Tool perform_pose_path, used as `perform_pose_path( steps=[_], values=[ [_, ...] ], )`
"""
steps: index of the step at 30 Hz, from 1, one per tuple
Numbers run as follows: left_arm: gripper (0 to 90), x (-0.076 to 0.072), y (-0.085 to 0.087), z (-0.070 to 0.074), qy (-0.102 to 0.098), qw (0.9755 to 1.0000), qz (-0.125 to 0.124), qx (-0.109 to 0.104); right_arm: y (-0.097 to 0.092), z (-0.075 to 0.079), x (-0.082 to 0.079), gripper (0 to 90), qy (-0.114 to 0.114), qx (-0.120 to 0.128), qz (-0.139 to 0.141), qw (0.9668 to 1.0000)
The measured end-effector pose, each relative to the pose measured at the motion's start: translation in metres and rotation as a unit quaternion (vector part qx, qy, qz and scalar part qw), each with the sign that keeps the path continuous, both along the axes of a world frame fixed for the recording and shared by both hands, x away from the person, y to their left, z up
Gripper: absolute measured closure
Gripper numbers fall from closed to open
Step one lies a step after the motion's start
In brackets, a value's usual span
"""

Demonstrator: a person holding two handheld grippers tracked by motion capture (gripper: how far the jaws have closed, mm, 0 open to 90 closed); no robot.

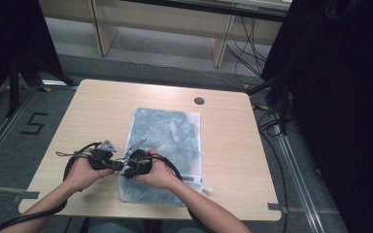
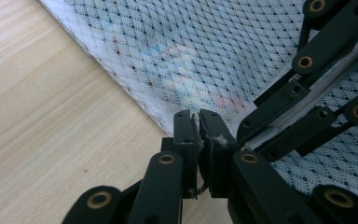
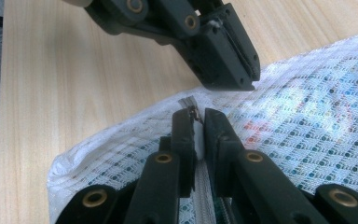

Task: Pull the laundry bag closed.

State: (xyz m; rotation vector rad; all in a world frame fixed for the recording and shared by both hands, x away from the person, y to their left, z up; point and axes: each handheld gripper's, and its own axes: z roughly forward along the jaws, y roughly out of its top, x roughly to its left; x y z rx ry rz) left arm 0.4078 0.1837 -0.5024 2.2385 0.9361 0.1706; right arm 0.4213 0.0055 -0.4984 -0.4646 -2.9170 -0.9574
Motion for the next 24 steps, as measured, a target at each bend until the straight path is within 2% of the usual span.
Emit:
perform_pose_path(
  steps=[9, 10, 14, 16, 18, 19, 20, 21, 24],
  values=[
    [89.5, -0.0005, -0.0010, -0.0019, 0.005, 1.0000, -0.003, 0.008, 0.0002, 0.0001, -0.0002, 83.6, -0.002, -0.001, -0.001, 1.0000],
    [89.5, -0.0006, -0.0009, -0.0015, 0.008, 0.9999, -0.009, 0.008, 0.0002, 0.0001, -0.0002, 83.6, -0.001, 0.000, -0.001, 1.0000],
    [89.5, -0.0029, -0.0017, 0.0003, 0.017, 0.9998, -0.006, 0.007, 0.0003, 0.0003, -0.0004, 83.6, -0.002, -0.003, -0.002, 1.0000],
    [89.5, -0.0068, -0.0009, 0.0043, 0.024, 0.9994, -0.017, 0.016, 0.0005, 0.0002, -0.0007, 83.6, -0.001, 0.000, 0.000, 1.0000],
    [89.5, -0.0077, -0.0013, 0.0030, 0.021, 0.9995, -0.015, 0.016, 0.0003, 0.0000, -0.0006, 83.6, -0.003, -0.001, -0.002, 1.0000],
    [89.5, -0.0080, -0.0020, 0.0018, 0.022, 0.9996, -0.011, 0.011, 0.0002, 0.0000, -0.0005, 83.6, -0.001, 0.000, -0.003, 1.0000],
    [89.5, -0.0068, -0.0006, 0.0027, 0.028, 0.9993, -0.015, 0.017, 0.0002, 0.0001, -0.0004, 83.7, 0.000, -0.001, -0.004, 1.0000],
    [89.5, -0.0070, -0.0010, 0.0021, 0.030, 0.9994, -0.010, 0.015, 0.0004, 0.0003, -0.0006, 83.8, 0.002, -0.001, -0.004, 1.0000],
    [89.6, -0.0082, -0.0030, 0.0010, 0.020, 0.9996, -0.011, 0.014, 0.0009, 0.0007, -0.0012, 84.7, 0.001, -0.002, -0.005, 1.0000]
  ],
)
